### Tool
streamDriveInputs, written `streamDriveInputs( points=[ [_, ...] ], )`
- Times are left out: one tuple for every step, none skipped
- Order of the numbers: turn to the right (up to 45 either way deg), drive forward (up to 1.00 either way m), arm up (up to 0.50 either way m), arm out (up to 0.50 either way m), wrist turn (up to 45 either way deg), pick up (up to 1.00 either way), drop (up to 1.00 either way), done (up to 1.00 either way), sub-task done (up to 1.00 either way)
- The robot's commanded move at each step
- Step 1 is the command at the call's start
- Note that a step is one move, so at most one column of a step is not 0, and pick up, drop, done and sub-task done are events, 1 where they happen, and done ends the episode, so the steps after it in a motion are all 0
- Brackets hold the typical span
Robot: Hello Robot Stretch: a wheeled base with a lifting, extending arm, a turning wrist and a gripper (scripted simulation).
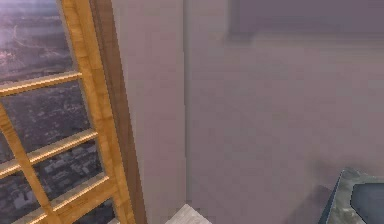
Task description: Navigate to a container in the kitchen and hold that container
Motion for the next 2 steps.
streamDriveInputs(
  points=[
    [0.0,0.0,0.0,0.0,45.0,0.0,0.0,0.0,0.0],
    [0.0,0.0,0.0,0.0,45.0,0.0,0.0,0.0,0.0]
  ],
)
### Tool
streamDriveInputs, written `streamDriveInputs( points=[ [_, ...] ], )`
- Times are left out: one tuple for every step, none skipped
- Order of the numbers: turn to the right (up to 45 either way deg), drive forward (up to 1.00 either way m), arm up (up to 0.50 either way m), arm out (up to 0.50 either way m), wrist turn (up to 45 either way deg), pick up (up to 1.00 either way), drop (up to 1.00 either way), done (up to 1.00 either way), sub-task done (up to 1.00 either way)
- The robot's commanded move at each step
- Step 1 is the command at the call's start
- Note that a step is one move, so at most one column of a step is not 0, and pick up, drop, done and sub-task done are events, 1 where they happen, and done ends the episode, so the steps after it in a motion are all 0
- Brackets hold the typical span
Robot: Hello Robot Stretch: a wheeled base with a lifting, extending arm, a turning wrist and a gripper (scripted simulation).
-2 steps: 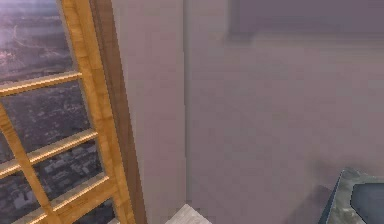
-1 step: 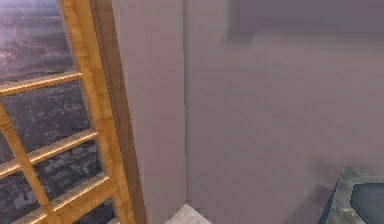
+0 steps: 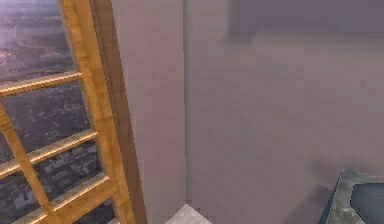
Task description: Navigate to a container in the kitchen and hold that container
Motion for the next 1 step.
streamDriveInputs(
  points=[
    [0.0,0.0,0.0,0.0,45.0,0.0,0.0,0.0,0.0]
  ],
)
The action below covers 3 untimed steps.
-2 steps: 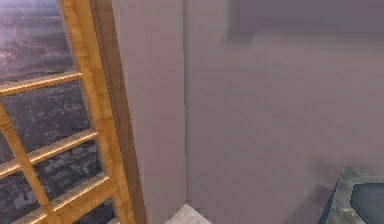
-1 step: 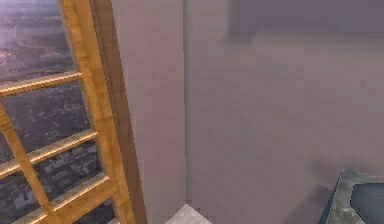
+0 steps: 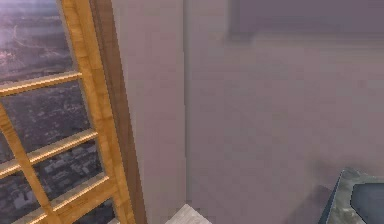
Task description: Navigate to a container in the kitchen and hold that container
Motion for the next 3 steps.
streamDriveInputs(
  points=[
    [0.0,0.0,0.0,0.0,18.0,0.0,0.0,0.0,0.0],
    [0.0,0.0,0.0,0.0,0.0,1.0,0.0,0.0,0.0],
    [0.0,0.0,0.0,0.0,0.0,0.0,0.0,1.0,0.0]
  ],
)
